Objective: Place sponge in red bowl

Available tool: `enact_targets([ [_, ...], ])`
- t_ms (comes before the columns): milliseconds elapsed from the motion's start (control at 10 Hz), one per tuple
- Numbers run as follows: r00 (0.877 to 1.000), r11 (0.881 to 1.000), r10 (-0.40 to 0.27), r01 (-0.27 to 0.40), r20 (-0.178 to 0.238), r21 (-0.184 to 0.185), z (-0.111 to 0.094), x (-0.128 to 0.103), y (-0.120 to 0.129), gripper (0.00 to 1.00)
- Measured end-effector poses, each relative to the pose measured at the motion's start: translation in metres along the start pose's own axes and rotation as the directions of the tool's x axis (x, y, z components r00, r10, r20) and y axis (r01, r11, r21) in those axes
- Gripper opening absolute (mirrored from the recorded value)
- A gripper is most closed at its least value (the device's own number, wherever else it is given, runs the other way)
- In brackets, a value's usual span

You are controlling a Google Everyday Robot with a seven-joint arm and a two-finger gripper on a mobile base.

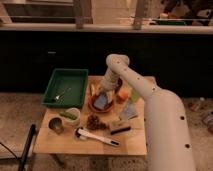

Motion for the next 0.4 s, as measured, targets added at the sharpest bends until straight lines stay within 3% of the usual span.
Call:
enact_targets([
  [400,0.998,0.997,0.037,-0.034,-0.042,0.068,-0.026,0.011,-0.004,0.80],
])
